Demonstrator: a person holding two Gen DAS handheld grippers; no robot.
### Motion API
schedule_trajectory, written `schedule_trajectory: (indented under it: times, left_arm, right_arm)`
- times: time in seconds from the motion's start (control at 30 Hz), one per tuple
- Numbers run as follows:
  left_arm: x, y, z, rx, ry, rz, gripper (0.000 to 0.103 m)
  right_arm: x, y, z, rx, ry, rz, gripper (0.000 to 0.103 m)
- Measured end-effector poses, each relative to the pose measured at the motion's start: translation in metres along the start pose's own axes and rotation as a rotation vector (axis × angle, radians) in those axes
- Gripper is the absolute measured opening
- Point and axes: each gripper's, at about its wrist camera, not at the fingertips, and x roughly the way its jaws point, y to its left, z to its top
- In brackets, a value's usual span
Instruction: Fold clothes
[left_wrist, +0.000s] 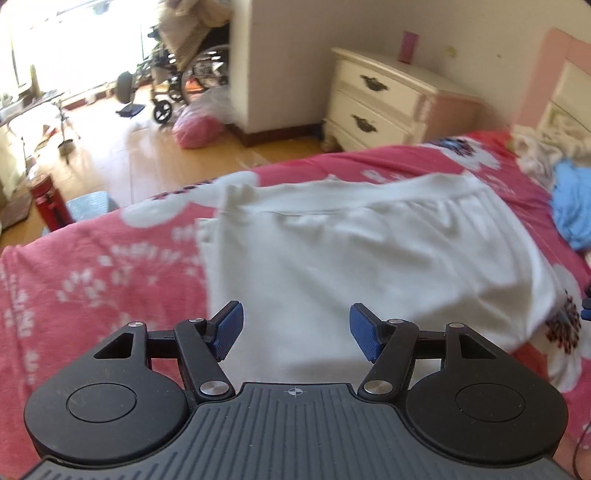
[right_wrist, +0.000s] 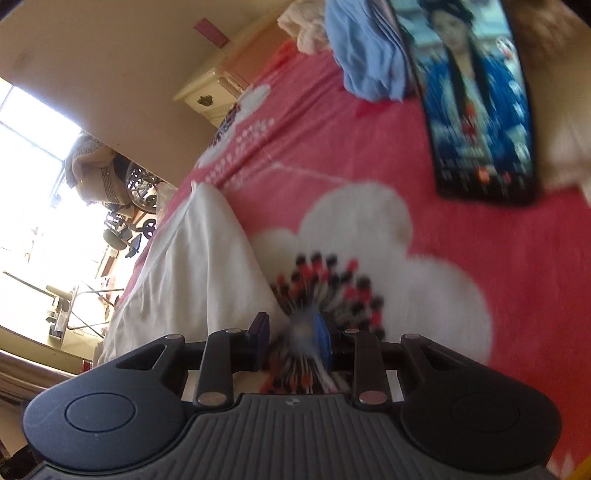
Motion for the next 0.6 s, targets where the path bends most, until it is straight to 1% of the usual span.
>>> schedule_trajectory:
  times: [0.07,0.2,0.3,0.37,0.47,0.6]
  left_arm:
    - [0.007,-0.012,-0.005,0.042,-0.002,0.006,0.064]
    - [0.023,-0.028,-0.015,0.085,0.019,0.043,0.064]
    - [0.036,-0.027,-0.020,0.071,0.043,0.054,0.064]
    - [0.044,-0.025,-0.024,0.059,0.064,0.060,0.064]
    - [0.053,-0.022,-0.030,0.049,0.085,0.064,0.064]
    - [0.057,-0.020,-0.033,0.062,0.086,0.063,0.064]
  right_arm:
    - [-0.001,-0.006,-0.014,0.027,0.018,0.002,0.030]
    - [-0.004,-0.004,-0.013,-0.070,0.022,-0.031,0.030]
    - [-0.003,0.001,-0.008,-0.214,0.024,-0.067,0.030]
    - [0.000,0.006,-0.005,-0.335,0.042,-0.070,0.030]
    - [0.007,0.012,0.002,-0.515,0.078,-0.042,0.030]
    - [0.026,0.019,0.013,-0.684,0.161,0.014,0.030]
